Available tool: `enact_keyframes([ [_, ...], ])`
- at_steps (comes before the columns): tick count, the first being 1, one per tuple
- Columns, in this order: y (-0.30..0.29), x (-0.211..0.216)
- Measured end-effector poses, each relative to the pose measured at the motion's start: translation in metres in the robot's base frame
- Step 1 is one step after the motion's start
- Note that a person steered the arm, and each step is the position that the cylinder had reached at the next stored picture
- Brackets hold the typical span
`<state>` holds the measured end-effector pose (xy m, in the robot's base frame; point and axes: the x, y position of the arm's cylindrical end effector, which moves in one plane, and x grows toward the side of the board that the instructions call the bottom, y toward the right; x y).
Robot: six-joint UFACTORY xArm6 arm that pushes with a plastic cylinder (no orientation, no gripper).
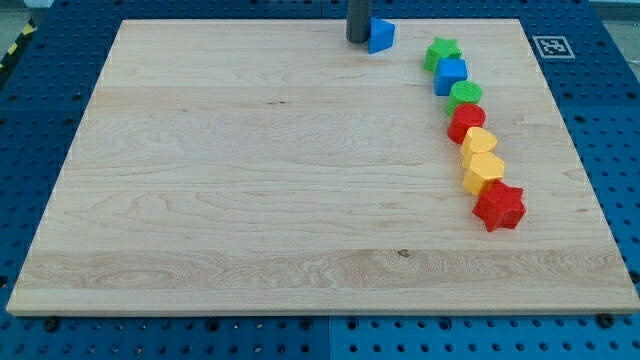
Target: Push the blue triangle to the top of green star
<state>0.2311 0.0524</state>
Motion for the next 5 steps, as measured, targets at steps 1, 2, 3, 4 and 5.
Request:
enact_keyframes([
  [1, 0.016, 0.000],
  [2, 0.040, 0.001],
  [3, 0.065, 0.001],
  [4, 0.079, 0.001],
  [5, 0.078, 0.001],
])
